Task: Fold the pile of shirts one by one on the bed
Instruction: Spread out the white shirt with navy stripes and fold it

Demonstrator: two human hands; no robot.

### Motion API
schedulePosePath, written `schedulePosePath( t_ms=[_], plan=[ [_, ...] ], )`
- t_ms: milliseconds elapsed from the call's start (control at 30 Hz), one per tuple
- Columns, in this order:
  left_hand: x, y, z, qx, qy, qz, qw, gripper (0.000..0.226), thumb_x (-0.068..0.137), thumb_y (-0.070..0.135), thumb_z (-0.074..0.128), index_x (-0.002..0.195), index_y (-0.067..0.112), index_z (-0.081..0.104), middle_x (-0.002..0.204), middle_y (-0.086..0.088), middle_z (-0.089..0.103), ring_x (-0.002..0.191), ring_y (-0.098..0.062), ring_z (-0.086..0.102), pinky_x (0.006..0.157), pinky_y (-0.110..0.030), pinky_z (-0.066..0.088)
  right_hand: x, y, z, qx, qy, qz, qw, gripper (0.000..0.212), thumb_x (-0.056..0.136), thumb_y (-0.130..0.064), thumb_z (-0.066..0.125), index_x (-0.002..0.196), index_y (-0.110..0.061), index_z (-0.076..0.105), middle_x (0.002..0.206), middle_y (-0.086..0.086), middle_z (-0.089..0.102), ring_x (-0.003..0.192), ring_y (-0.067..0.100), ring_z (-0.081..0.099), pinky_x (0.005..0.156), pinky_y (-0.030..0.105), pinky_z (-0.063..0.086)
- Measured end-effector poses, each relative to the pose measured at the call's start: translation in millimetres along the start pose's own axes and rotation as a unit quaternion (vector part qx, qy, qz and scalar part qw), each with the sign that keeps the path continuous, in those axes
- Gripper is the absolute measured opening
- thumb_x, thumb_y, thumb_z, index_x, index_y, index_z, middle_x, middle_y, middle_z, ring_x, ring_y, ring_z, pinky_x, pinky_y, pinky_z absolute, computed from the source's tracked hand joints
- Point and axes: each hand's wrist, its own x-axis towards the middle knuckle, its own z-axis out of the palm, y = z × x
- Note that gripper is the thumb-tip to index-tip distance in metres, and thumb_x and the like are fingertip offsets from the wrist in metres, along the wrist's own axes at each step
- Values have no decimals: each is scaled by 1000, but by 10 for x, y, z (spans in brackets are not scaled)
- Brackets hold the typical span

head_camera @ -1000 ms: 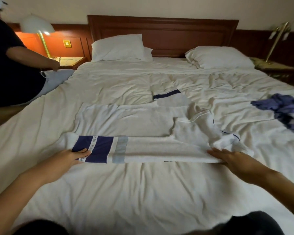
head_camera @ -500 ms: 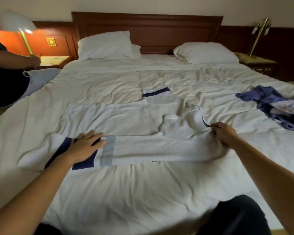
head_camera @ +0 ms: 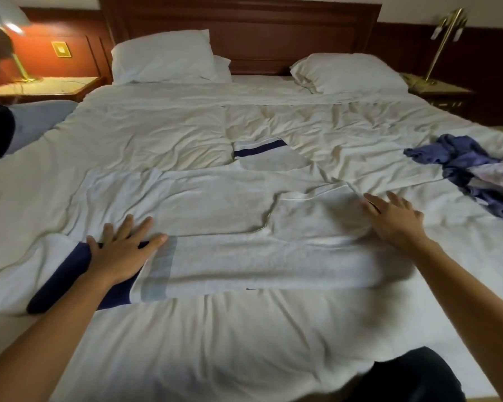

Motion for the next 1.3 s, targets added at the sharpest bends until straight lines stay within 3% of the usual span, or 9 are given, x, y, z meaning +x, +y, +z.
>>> schedulePosePath(
  t_ms=[267,400,500,600,767,833,967,1133,1300],
  plan=[
    [142,-246,7,-43,10,65,997,82,68,100,8,144,69,0,161,25,-16,153,-17,-15,120,-49,-11,161,-135,557,-120,-137,-80,980,64,92,-67,6,152,-50,-7,166,-2,-2,152,23,2,119,55,7],
    [166,-299,-29,-88,39,111,989,64,82,86,34,141,64,31,162,25,4,153,-15,-4,121,-45,-4,389,-229,615,-104,-81,-82,988,66,90,-73,15,151,-50,9,165,-1,-2,152,27,-1,118,58,2],
    [135,-333,-49,-212,117,178,954,31,82,65,58,98,39,62,142,21,45,141,-13,34,118,-40,22,523,-396,638,-45,-13,-175,984,71,88,-74,28,153,-48,12,166,-8,-4,153,20,-2,120,51,5],
    [104,-370,-45,-250,104,205,941,22,84,51,63,80,30,60,125,23,51,125,-3,48,111,-42,39,724,-612,614,-66,-73,-179,979,78,86,-80,27,154,-45,11,166,-8,9,152,18,6,119,51,8],
    [127,-365,-31,-235,102,192,947,26,87,48,59,72,27,57,125,18,51,118,-8,52,109,-42,39,894,-964,361,-182,-90,-154,967,41,85,-68,56,115,-40,60,130,-3,58,124,25,51,93,41,25],
    [142,-365,-15,-231,107,181,950,26,90,43,61,73,23,58,126,15,51,114,-12,54,108,-44,40,818,-1058,182,-128,-41,-204,970,29,86,-55,66,93,-28,60,95,-2,66,105,26,60,83,36,22],
    [126,-364,6,-220,116,178,952,23,93,37,64,72,28,57,128,14,50,113,-16,56,106,-45,40,241,-1001,-193,75,41,-321,943,30,80,-25,80,89,-34,52,75,-13,60,75,15,62,65,29,39],
    [97,-335,5,-201,119,170,957,18,95,37,61,80,27,60,131,12,50,114,-19,55,106,-46,39,-658,-659,-325,58,-179,-345,920,46,70,-74,71,105,-44,64,95,-26,65,86,-1,63,73,15,47],
    [65,-327,6,-158,138,172,962,19,97,41,57,83,29,56,132,10,52,121,-20,49,107,-43,35,-946,-636,-232,59,-108,-351,928,57,82,-75,53,121,-36,65,115,-22,55,104,0,56,94,29,46]
  ],
)
